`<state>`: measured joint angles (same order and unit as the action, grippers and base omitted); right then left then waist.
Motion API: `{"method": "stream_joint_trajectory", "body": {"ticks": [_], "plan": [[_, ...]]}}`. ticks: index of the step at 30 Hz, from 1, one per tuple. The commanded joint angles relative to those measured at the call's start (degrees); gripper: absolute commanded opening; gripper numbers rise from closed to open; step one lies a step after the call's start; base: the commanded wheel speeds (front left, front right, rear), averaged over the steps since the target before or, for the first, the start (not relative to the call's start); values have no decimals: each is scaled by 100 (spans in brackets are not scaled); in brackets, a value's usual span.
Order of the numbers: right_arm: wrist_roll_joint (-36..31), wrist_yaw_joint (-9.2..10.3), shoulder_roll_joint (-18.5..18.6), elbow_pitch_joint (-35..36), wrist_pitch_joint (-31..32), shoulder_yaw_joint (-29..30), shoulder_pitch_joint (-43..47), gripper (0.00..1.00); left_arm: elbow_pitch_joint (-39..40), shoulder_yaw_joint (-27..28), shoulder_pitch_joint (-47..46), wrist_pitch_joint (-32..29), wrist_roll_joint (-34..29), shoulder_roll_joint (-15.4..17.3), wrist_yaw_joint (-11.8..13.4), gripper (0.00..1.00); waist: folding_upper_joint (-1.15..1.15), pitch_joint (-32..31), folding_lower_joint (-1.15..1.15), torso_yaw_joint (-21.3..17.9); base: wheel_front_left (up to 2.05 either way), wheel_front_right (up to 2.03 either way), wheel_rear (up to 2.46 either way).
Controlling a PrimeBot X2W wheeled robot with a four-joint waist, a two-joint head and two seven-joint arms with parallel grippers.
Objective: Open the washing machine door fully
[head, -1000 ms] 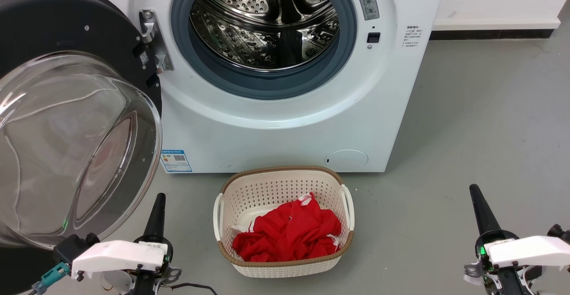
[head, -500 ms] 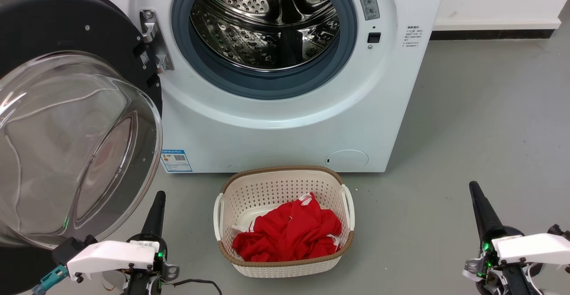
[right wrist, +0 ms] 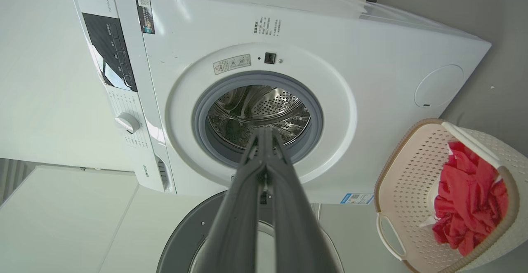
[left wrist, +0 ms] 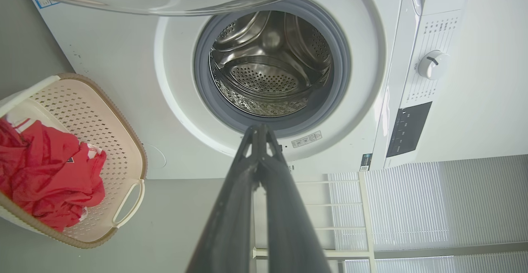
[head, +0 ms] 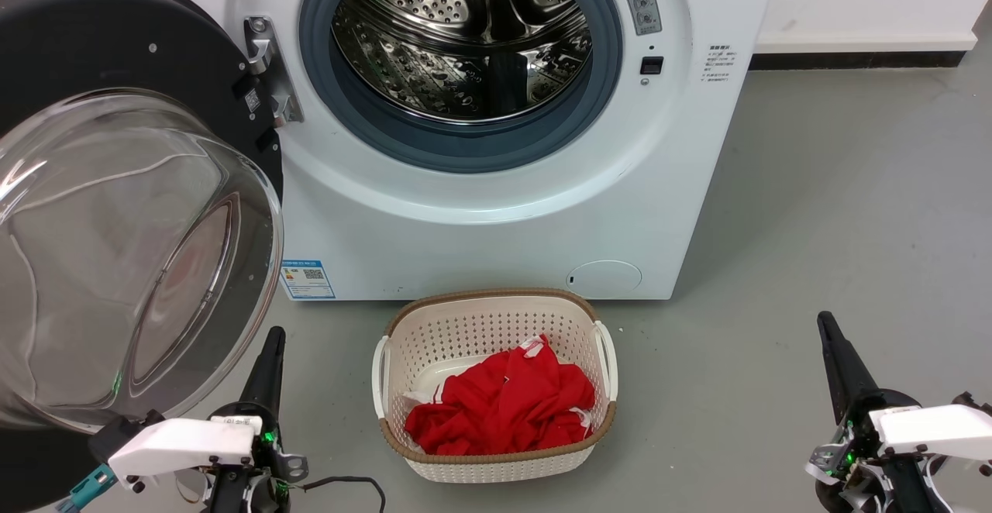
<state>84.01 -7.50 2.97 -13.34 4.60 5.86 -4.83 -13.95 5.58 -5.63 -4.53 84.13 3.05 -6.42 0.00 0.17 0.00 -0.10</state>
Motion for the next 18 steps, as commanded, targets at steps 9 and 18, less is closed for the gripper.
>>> {"method": "stream_joint_trajectory", "body": {"ticks": [9,18], "plan": [[461,2,7,-42,109,38,-126,0,-6,64,-74,-127,445,-11,-74,0,0,0,0,4,0,0,0],[830,2,5,-74,197,60,-173,0,-17,112,-85,-212,803,-21,-120,0,0,1,0,9,0,0,0]]}}
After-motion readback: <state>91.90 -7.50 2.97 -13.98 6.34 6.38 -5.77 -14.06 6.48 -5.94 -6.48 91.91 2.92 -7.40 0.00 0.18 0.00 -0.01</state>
